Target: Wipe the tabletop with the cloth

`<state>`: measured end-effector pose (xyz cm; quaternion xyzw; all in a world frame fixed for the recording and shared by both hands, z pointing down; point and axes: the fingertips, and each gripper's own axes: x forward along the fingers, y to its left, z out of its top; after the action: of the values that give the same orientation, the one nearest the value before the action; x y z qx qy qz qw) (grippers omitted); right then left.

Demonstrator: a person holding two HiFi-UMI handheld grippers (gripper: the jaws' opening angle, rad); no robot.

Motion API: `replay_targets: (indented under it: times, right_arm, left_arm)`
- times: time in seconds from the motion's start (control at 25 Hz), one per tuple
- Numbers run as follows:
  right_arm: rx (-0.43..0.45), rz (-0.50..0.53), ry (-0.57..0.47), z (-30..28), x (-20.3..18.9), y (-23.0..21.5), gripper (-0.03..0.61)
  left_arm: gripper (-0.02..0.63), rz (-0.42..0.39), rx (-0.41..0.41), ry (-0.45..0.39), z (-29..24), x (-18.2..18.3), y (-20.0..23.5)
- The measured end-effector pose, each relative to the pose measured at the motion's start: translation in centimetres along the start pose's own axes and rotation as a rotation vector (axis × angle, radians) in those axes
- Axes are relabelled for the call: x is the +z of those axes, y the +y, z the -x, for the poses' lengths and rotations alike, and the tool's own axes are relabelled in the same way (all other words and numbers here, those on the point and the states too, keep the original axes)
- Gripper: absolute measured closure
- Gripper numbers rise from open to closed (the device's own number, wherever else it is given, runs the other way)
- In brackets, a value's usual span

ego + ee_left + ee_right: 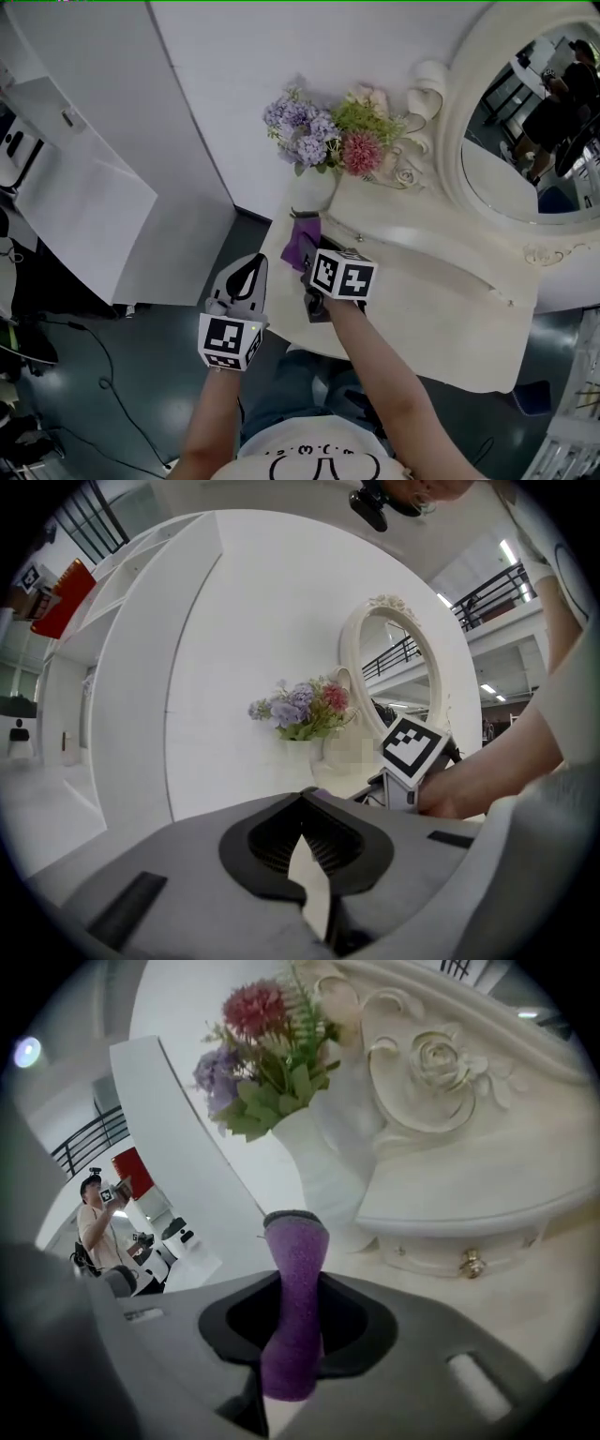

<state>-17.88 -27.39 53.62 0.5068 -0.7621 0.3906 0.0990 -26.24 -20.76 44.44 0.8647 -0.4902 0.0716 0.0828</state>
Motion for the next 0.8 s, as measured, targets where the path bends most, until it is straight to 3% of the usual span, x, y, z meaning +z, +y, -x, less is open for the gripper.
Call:
replay_targets:
  times: [0.4, 0.8]
  right_arm:
    - [-0.066, -0.087, 0.155, -7.3, -2.6, 0.2, 0.486]
    - [-0.151, 0.074, 0.239, -7.7, -3.4, -1.3, 0.485]
  left_arm:
    - [0.617, 0.014, 0.002, 0.022, -0.5, -1.3, 1.8]
    - [0.617, 0.019, -0.027, 0.053, -1.5, -2.4, 1.4]
